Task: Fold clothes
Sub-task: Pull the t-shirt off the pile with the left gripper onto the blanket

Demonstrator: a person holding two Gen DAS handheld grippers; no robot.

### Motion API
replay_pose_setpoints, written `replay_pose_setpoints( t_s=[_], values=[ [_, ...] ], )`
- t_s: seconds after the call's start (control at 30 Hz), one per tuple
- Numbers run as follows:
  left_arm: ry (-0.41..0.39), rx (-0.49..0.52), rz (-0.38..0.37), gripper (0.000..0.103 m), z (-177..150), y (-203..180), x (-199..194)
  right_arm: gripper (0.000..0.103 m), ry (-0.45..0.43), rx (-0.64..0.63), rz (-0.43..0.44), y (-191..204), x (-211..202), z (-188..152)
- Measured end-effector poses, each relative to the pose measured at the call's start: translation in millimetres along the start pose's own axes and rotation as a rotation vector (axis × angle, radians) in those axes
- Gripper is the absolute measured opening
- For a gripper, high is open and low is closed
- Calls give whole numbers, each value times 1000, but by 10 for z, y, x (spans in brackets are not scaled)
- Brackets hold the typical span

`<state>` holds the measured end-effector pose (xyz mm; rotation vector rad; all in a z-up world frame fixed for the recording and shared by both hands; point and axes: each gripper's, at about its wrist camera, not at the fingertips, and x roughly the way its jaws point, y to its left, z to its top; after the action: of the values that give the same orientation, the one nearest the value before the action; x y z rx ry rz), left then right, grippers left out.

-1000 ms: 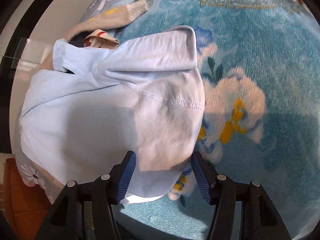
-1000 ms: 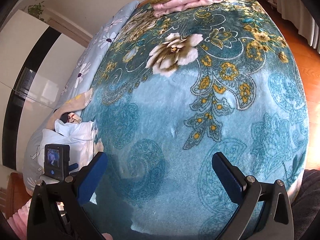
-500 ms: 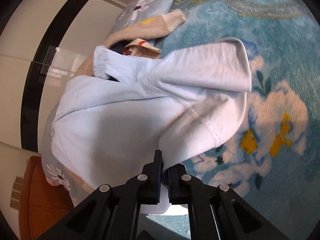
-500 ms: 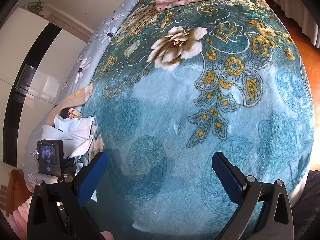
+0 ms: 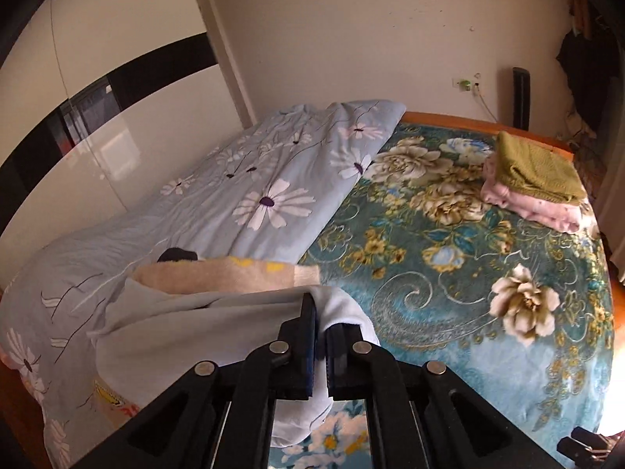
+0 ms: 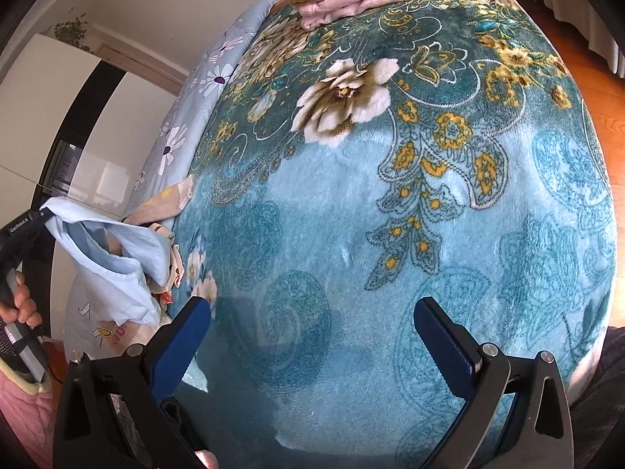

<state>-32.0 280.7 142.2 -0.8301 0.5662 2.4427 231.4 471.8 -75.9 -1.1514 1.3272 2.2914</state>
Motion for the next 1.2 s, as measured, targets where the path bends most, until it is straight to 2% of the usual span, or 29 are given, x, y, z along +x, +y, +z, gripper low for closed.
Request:
replay_pose_setpoints(
  t_s=[0.1,0.17,0.27,0.37,0.43,0.57,0.67,0.77,0.9,1.0,1.2],
  values=[
    [-82,51,-115,4,279,-308,-331,103,-6,21,18,-53,-32,16],
    [-132,55,-241,4,441,-529,-572,103,-14,31,32,-86,-61,31],
    [-176,111,-360,4,613,-917,-833,103,-32,47,47,-157,-124,72],
    [-133,197,-357,4,605,-1306,-730,103,-72,69,55,-270,-233,135],
    [-24,210,-352,5,510,-1511,-459,103,-102,86,53,-379,-314,179],
    [200,157,-303,5,163,-1793,150,103,-128,145,56,-652,-409,193],
    [297,120,-301,4,-70,-1941,362,103,-128,184,100,-793,-416,192],
    [336,175,-307,5,-179,-2135,391,103,-134,150,130,-781,-419,265],
    [336,273,-306,8,-210,-2380,331,103,-160,9,108,-579,-486,431],
    [339,293,-309,8,-186,-2465,302,103,-180,-106,63,-402,-547,548],
    [342,285,-347,8,-228,-2468,234,103,-155,-328,52,-55,-438,638]
  ],
)
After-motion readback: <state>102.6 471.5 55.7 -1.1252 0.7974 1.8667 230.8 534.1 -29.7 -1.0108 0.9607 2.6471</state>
